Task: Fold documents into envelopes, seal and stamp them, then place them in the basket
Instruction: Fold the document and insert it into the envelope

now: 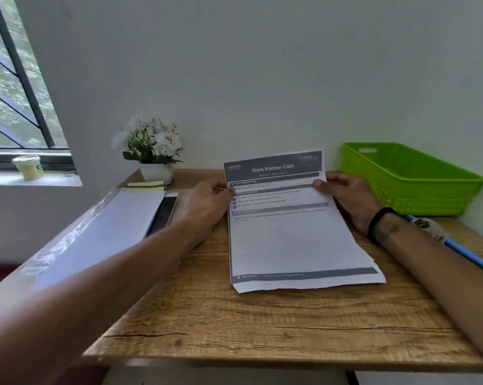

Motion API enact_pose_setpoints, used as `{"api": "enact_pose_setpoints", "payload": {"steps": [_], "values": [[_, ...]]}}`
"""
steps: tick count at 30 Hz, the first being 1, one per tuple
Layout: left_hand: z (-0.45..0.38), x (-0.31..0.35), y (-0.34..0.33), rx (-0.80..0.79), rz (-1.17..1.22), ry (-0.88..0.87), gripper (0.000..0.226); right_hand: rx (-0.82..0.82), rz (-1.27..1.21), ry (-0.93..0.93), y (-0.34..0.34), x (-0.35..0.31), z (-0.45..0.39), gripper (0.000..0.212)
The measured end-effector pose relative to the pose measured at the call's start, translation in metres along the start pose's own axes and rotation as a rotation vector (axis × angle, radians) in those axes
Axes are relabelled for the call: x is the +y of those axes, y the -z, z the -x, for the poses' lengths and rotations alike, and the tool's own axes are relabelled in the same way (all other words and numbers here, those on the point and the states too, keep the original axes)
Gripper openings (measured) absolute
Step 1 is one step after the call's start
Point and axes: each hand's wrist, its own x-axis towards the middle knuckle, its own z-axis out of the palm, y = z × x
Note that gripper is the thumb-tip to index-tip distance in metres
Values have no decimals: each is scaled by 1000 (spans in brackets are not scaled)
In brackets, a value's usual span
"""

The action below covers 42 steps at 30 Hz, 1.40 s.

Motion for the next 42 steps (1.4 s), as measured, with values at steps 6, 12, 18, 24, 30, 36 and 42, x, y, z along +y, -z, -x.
{"api": "enact_pose_setpoints", "payload": {"steps": [6,12,18,24,30,36,42], "values": [[-1,5,-8,79,-2,40,22,15,85,58,-1,8,-1,20],[-7,3,-12,123,73,-33,11,28,142,109,-3,9,-5,10],[1,15,-12,96,131,-77,10,200,331,318,-9,1,-5,16],[11,20,-14,163,18,-269,29,246,402,412,-14,-4,3,14],[17,23,-17,256,-145,-434,46,372,401,461,-13,-8,7,12],[17,24,-16,288,-125,-484,43,374,396,481,-16,-9,7,10],[17,28,-15,302,-97,-466,36,326,362,477,-17,-11,9,10]]}}
